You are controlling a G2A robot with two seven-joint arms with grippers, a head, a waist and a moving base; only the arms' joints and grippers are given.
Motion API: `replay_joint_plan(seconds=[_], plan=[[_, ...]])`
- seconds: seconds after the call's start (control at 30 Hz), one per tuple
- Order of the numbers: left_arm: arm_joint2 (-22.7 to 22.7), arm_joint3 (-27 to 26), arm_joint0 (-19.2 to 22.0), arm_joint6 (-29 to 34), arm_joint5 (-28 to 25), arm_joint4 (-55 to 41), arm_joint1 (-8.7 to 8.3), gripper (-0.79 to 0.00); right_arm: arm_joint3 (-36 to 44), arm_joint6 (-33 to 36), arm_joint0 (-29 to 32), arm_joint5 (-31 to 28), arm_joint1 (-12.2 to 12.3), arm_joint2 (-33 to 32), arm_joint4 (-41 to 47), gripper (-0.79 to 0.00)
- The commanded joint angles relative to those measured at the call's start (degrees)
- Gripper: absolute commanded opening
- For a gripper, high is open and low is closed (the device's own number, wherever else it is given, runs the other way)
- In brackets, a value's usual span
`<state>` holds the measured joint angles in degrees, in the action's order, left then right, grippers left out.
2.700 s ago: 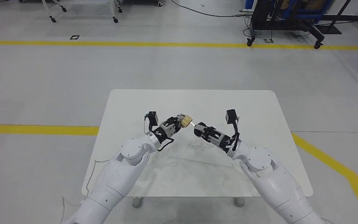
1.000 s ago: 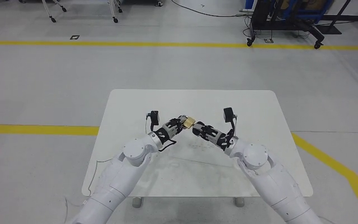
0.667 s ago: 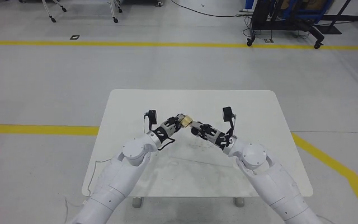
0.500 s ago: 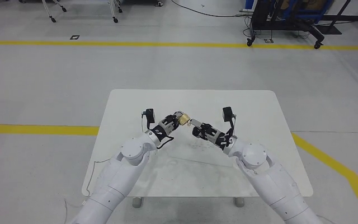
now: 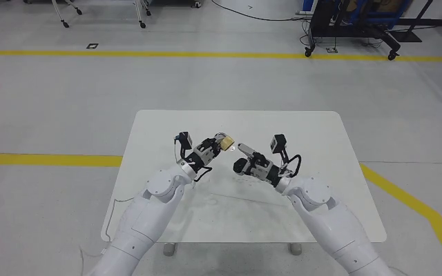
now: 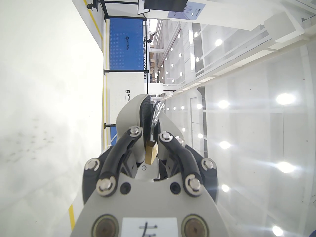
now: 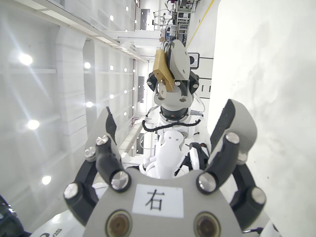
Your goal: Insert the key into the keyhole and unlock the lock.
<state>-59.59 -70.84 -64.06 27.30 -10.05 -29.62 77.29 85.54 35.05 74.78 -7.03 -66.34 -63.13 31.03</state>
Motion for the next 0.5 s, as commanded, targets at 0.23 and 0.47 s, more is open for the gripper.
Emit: replay_joint_plan(seconds=[0.23,0.47], plan=[[-0.1,0.4,0.1,0.8,-0.5,0.1,0.26,-0.785,-3.9,2.2,-2.7,0.7,-1.0,1.5,4.3,-0.57],[-0.1,0.5,0.1,1.4,0.1,1.7,0.3,-0.785,-4.6,1.5,-2.9,1.2,-1.2,1.1,4.5,-0.597]])
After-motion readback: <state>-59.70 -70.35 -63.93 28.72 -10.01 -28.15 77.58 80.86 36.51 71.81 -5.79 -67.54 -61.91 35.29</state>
